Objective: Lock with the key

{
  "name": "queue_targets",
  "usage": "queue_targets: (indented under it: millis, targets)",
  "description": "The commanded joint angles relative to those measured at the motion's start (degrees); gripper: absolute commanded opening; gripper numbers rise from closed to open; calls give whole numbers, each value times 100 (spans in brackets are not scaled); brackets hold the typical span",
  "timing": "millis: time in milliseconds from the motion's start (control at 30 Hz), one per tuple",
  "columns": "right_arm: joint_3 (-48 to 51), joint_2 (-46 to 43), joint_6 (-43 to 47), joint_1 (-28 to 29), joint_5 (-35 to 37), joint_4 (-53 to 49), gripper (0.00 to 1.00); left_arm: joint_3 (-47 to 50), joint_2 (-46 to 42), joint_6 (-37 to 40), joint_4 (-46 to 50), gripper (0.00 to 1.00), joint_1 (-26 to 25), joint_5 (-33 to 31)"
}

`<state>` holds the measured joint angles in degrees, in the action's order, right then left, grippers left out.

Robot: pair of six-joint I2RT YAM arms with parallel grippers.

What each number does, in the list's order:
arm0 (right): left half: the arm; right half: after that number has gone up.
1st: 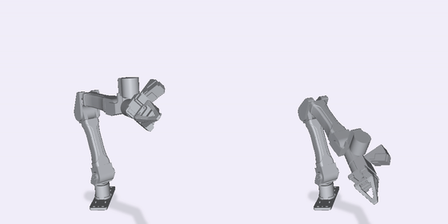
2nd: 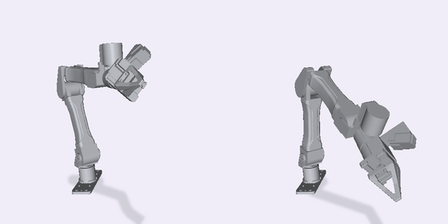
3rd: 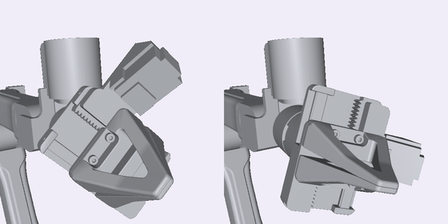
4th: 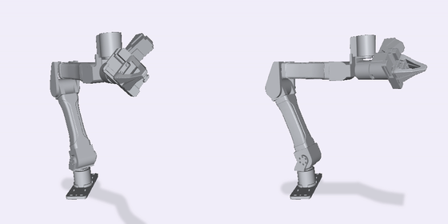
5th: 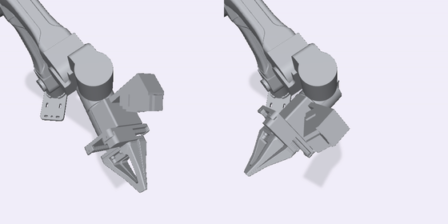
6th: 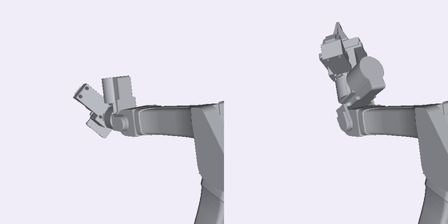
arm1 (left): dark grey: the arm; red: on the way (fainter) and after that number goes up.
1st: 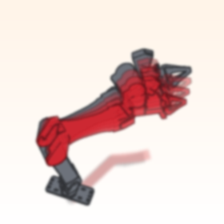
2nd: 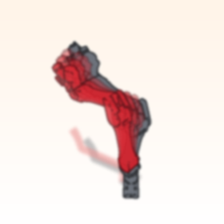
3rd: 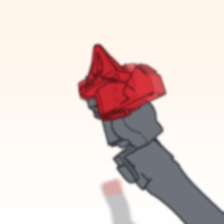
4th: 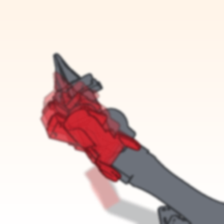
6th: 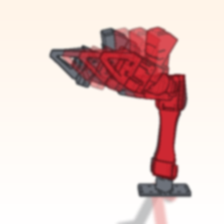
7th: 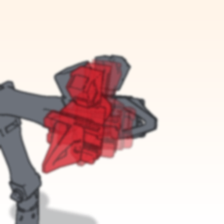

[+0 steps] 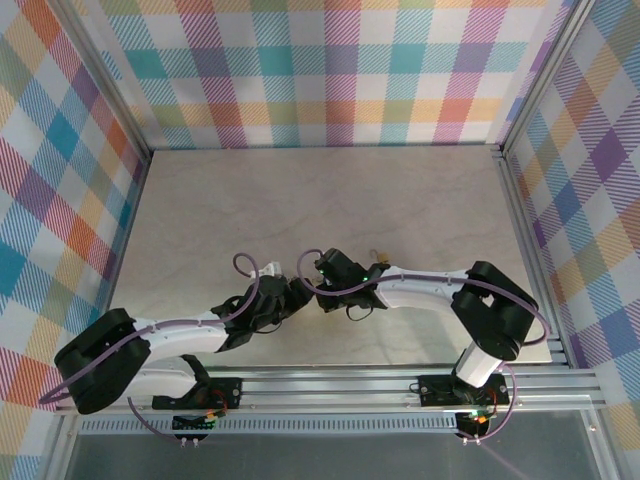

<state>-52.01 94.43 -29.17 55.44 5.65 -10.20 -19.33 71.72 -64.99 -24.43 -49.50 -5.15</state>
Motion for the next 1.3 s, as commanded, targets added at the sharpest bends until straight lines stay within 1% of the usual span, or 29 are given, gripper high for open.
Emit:
queue_targets:
  millis: [0,67,100,167,300,467,500,600,800,967,1100,1267]
  targets:
    - [72,-112,10,-50,-91,152,17,112,122,-101,-343,55,-87,-31]
    - [110,-152,56,-51,-61,165,19,140,87,-101,-357,55,-87,-55]
    - [129,-206,85,-60,26,146,23,148,12,-97,-270,55,-87,-103]
    - [106,-316,69,-79,187,30,40,140,-176,-51,-61,55,-87,-218]
    - [-301,-233,86,-240,323,-502,49,7,-701,219,623,56,-87,-470]
    - [-671,106,-64,-590,311,-1124,50,-115,-1340,499,1405,56,-87,-756]
    - [-723,179,-111,-657,241,-1171,52,-110,-1439,522,1516,56,-87,-805]
    - [-889,338,-236,-784,103,-1235,53,-55,-1589,549,1631,56,-87,-855]
    - [-1231,641,-394,-885,-45,-1438,54,-46,-1581,582,1639,57,-93,-803]
    - [-1216,743,-722,-930,-231,-1341,53,-61,-1587,624,1668,57,-91,-834]
    - [-1136,829,-1071,-956,-513,-1106,51,-88,-1545,654,1666,57,-89,-812]
    - [-940,761,-1536,-1074,-604,-801,51,-71,-1571,647,1669,57,-87,-817]
